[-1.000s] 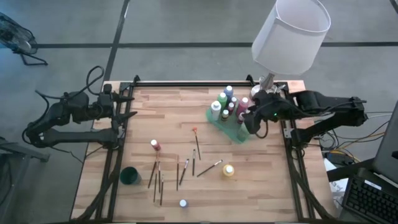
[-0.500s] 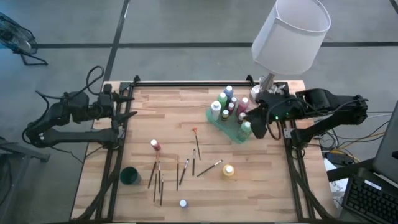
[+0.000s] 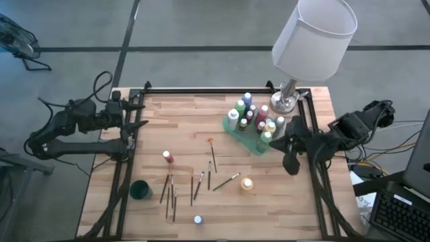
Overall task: Pick & Place Paint Supplies
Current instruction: Move the small orange paint bottle to the center of the table
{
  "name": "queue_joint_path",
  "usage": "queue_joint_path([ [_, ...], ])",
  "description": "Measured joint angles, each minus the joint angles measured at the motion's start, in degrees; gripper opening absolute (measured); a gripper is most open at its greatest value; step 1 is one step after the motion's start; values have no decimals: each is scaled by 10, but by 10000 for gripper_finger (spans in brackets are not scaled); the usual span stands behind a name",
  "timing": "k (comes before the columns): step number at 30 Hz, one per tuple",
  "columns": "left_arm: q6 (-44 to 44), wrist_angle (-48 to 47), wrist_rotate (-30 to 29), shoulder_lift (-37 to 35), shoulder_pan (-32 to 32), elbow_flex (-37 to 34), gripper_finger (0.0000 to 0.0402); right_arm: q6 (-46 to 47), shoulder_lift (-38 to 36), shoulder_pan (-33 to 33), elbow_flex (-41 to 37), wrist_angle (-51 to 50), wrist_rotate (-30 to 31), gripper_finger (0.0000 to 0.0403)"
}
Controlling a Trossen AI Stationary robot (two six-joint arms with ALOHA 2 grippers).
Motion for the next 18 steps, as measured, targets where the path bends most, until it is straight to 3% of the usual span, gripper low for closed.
queue_joint_path([
  [6, 0, 0, 0, 0, 0, 0, 282, -28, 22, 35, -1, -18, -33, 8],
  [18, 0, 0, 0, 0, 0, 0, 282, -60, 54, 22, -1, -17, -51, 8],
])
